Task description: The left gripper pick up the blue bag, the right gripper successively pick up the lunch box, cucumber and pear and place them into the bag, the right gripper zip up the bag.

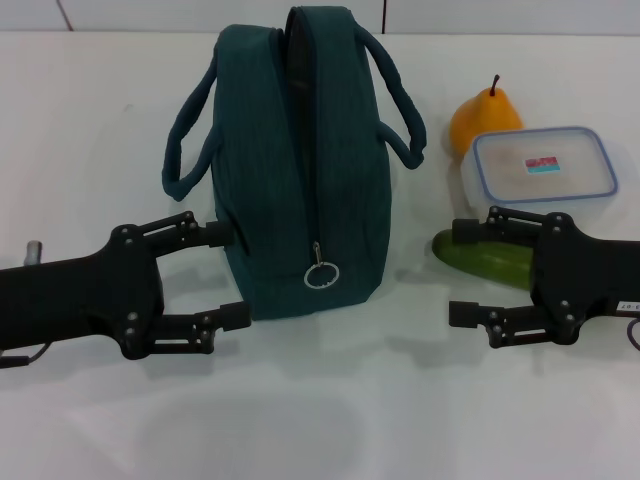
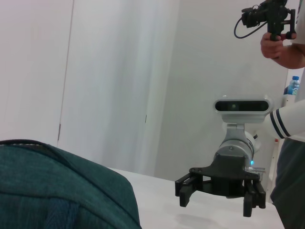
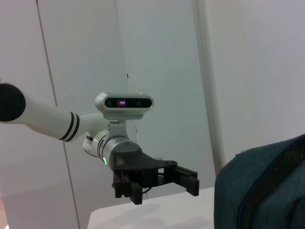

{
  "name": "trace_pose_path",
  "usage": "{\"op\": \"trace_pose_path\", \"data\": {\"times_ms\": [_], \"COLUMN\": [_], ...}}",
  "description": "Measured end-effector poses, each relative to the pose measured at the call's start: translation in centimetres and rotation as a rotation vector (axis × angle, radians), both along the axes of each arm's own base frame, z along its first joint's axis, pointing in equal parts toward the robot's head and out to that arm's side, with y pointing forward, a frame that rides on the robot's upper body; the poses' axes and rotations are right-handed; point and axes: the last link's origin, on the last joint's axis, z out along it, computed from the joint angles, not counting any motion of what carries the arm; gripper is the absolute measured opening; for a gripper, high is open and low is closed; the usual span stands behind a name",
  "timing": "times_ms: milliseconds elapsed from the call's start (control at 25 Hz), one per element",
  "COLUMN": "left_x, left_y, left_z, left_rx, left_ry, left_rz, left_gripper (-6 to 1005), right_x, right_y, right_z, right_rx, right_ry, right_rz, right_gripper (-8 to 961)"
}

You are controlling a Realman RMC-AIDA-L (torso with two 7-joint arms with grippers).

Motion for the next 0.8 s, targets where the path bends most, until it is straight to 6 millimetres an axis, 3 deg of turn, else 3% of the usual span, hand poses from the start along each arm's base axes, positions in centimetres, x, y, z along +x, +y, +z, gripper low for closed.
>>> {"op": "trace_pose_path", "data": {"times_ms": [600, 800], "left_x": [0.1, -0.3], "left_y": [0.0, 1.2], "left_z": [-0.1, 2.5], "left_rx": [0.003, 0.11], "left_ry": [-0.006, -0.067], "left_rz": [0.003, 0.088], "left_gripper": [884, 883], "right_x": [0.0, 0.2], "right_y": [-0.1, -0.2], "right_z": [-0.1, 0.0], "right_rx": [-0.002, 0.002], "right_ry": [0.002, 0.005], "right_rz": [0.001, -0.009], "right_gripper": [868, 866]}}
